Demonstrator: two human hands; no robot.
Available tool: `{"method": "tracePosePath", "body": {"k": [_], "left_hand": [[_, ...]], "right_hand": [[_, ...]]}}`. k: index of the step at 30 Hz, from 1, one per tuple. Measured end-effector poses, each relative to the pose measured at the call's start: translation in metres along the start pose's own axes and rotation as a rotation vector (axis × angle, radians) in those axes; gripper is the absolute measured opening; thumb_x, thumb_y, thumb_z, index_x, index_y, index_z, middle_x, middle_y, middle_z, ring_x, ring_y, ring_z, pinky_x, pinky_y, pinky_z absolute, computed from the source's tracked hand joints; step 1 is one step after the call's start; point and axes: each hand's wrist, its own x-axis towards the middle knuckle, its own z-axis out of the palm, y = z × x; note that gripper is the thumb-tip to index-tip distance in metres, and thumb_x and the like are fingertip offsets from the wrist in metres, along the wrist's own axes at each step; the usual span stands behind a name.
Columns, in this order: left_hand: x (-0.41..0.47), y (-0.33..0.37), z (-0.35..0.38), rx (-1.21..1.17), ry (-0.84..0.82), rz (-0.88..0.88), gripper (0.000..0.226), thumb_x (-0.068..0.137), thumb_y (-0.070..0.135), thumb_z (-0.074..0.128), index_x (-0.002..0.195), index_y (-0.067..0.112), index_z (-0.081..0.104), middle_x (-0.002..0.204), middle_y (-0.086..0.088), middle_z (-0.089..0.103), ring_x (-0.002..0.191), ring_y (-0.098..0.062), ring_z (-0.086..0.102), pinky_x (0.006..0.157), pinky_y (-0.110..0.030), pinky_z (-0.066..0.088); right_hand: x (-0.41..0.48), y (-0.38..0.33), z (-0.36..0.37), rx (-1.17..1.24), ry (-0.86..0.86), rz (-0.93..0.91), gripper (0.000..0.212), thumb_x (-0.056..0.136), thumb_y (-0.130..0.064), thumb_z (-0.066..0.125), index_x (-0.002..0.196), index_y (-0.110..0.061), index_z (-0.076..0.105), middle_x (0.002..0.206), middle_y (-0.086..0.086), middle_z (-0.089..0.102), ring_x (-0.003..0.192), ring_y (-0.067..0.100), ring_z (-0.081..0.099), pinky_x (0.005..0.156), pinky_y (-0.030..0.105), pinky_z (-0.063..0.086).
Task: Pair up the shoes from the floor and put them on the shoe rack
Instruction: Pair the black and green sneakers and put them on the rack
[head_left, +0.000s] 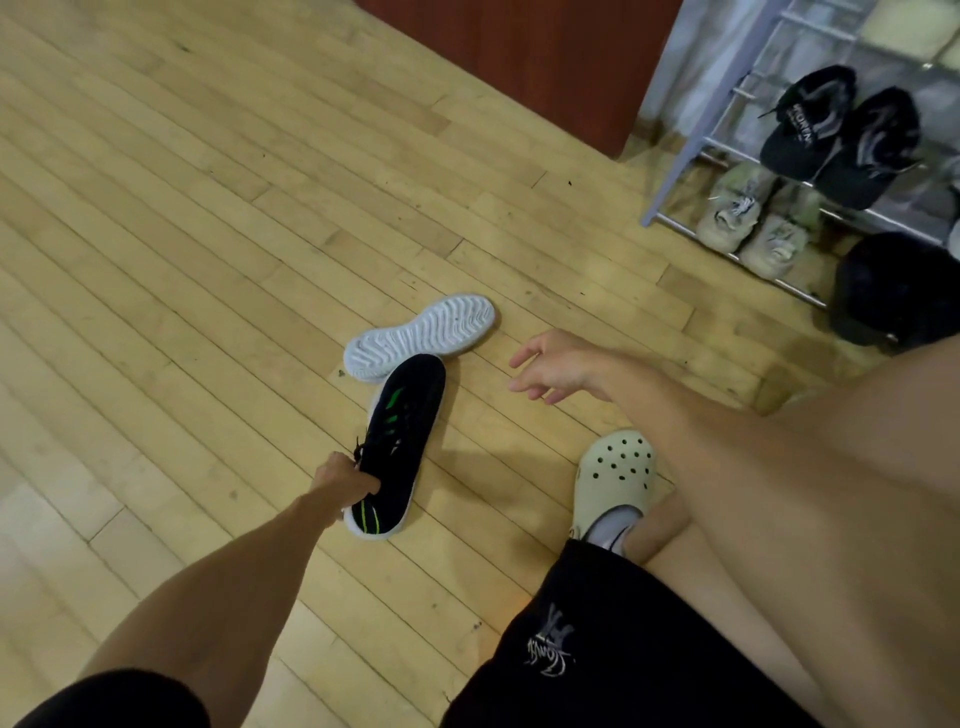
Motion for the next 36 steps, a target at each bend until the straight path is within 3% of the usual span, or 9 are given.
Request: {"method": "tracePosePath", "body": {"k": [4,9,15,21,26,30,31,34,36], "left_hand": [[-0.017,0.007,-0.004,-0.111,-0.096,0.003,0.033,0.073,-0.001,0.071,0.106,-0.005,0.066,0.100,-0.019,0.068,0.091,-0.031,0.064,0.069,-0.042,0.060],[-0.048,0.027,-0.003,-0.355,-0.084,0.073,0.035,0.076,0.000,0.074,0.109,-0.006,0.065,0.102,-0.017,0.067,0.098,-0.033,0.064,0.069,-0.040,0.057],[-0.102,0.118,-0.025,-0.443,-0.087,0.352,0.038,0.078,0.006,0.073,0.115,0.000,0.065,0.103,-0.016,0.071,0.099,-0.032,0.067,0.079,-0.047,0.058],[-0.196,0.259,-0.038,-0.414,-0.156,0.715,0.030,0.083,0.005,0.068,0.113,0.002,0.065,0.097,-0.011,0.070,0.088,-0.025,0.067,0.077,-0.041,0.059],[-0.285,0.362,-0.021,-0.364,-0.281,0.926,0.032,0.083,0.008,0.068,0.115,0.006,0.066,0.107,-0.009,0.072,0.093,-0.024,0.068,0.076,-0.039,0.058],[-0.347,0.412,0.018,-0.239,-0.365,1.022,0.029,0.082,0.014,0.071,0.111,0.010,0.068,0.104,-0.007,0.074,0.097,-0.026,0.070,0.083,-0.046,0.057],[-0.359,0.419,0.029,-0.196,-0.395,1.033,0.031,0.083,0.019,0.072,0.112,0.011,0.068,0.106,-0.006,0.074,0.099,-0.026,0.070,0.085,-0.046,0.057],[-0.398,0.440,0.087,-0.054,-0.470,1.026,0.029,0.084,0.024,0.070,0.109,0.008,0.068,0.103,-0.007,0.073,0.092,-0.023,0.068,0.081,-0.041,0.058],[-0.418,0.443,0.131,0.059,-0.522,1.013,0.022,0.085,0.016,0.068,0.104,0.006,0.068,0.094,-0.008,0.072,0.080,-0.022,0.066,0.074,-0.038,0.059]], "right_hand": [[-0.010,-0.012,0.005,-0.012,-0.025,-0.034,0.043,0.087,-0.018,0.067,0.128,-0.013,0.055,0.120,0.006,0.062,0.092,0.015,0.063,0.083,0.030,0.055],[-0.030,-0.022,-0.004,-0.085,-0.068,-0.083,0.044,0.088,-0.020,0.066,0.130,-0.010,0.056,0.118,0.006,0.061,0.095,0.017,0.061,0.090,0.035,0.055],[-0.060,-0.037,-0.055,-0.028,0.118,-0.136,0.046,0.088,-0.023,0.066,0.128,-0.004,0.055,0.128,0.018,0.059,0.113,0.028,0.061,0.094,0.040,0.054],[-0.117,-0.033,-0.151,0.043,0.363,-0.213,0.057,0.090,-0.037,0.062,0.132,0.000,0.051,0.130,0.014,0.056,0.111,0.028,0.062,0.091,0.039,0.055],[-0.186,0.010,-0.231,0.205,0.572,-0.361,0.033,0.091,-0.034,0.061,0.112,-0.008,0.066,0.111,0.014,0.069,0.098,0.030,0.068,0.085,0.044,0.058],[-0.238,0.067,-0.274,0.417,0.672,-0.427,0.021,0.089,-0.019,0.066,0.108,-0.010,0.070,0.096,0.006,0.072,0.081,0.019,0.067,0.066,0.027,0.057],[-0.247,0.083,-0.280,0.437,0.684,-0.422,0.022,0.089,-0.017,0.067,0.109,-0.009,0.071,0.093,0.005,0.072,0.078,0.017,0.066,0.065,0.028,0.057],[-0.282,0.154,-0.289,0.532,0.728,-0.366,0.025,0.088,-0.015,0.068,0.112,-0.011,0.071,0.103,0.007,0.075,0.089,0.019,0.071,0.080,0.034,0.060],[-0.303,0.203,-0.285,0.604,0.730,-0.310,0.021,0.087,-0.015,0.068,0.107,-0.011,0.072,0.099,0.010,0.076,0.086,0.021,0.072,0.071,0.031,0.061]]}}
